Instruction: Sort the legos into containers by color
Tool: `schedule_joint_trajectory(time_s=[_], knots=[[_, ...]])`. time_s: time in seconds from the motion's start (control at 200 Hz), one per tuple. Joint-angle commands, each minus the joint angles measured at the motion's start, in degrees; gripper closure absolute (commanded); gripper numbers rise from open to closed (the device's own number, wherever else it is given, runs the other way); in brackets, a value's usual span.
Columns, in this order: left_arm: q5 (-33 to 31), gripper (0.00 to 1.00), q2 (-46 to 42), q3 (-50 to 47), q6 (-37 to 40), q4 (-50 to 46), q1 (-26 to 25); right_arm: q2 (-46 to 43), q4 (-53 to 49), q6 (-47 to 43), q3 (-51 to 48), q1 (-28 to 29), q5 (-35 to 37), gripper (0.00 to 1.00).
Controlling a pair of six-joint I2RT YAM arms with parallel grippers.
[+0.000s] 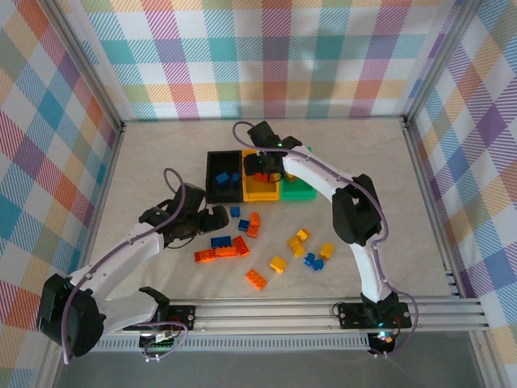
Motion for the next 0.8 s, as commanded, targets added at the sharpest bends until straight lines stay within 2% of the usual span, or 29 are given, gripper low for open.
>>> schedule_joint_trajectory(time_s=[0.0,0.11,0.16,0.4,0.655,0.795], knots=[[1.6,0.05,3.4,4.1,2.0,0.1,-4.5,-7.5,2.4,1.5,-6.0,0.2,-0.3,0.31],[0.9,0.10,9.5,6.9,1.8,2.8,-8.8,-14.2,6.5,3.2,-15.6,0.1,0.3,0.31],[0.7,0.16,12.5,8.4,1.7,4.3,-10.1,-17.5,8.1,3.8,-20.0,0.0,0.9,0.32],[-2.8,0.36,28.2,19.0,4.5,5.5,-13.3,-32.4,12.7,6.6,-37.4,-3.1,0.4,0.32],[-9.0,0.44,38.6,27.5,6.1,3.0,-13.7,-41.3,13.4,6.9,-46.4,-5.5,0.5,0.33],[-10.9,0.42,41.7,29.2,6.4,1.4,-13.9,-43.9,13.8,6.5,-48.5,-6.0,0.5,0.33]])
